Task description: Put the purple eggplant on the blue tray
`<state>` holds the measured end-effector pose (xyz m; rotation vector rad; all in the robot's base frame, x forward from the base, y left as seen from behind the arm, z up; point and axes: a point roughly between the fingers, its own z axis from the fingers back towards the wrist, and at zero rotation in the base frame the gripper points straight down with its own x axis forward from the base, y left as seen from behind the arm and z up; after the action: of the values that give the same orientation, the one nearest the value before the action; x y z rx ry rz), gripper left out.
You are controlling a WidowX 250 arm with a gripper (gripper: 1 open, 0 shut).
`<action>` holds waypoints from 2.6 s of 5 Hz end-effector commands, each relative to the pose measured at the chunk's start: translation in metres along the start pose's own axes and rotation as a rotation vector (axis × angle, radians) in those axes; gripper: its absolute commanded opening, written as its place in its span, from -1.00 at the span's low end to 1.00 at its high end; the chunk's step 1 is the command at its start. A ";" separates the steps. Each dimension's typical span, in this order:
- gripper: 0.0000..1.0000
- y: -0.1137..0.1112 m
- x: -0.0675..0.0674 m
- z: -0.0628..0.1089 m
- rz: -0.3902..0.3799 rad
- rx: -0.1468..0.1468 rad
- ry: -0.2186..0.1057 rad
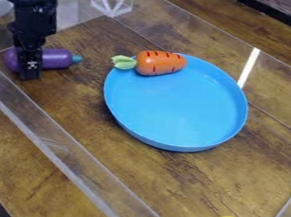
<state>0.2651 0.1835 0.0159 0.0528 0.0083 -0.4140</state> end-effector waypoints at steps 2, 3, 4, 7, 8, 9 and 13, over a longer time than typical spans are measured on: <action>-1.00 -0.001 -0.002 0.005 0.025 -0.013 -0.012; -1.00 -0.003 0.001 0.009 0.028 -0.016 -0.018; -1.00 -0.005 0.004 0.014 0.032 -0.018 -0.025; -1.00 -0.009 0.013 0.025 0.037 -0.025 -0.043; -1.00 -0.011 0.016 0.027 0.036 -0.027 -0.049; -1.00 -0.012 0.019 0.030 0.035 -0.028 -0.055; -1.00 -0.017 0.031 0.045 0.031 -0.019 -0.080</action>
<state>0.2692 0.1488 0.0287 -0.0531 0.0172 -0.3705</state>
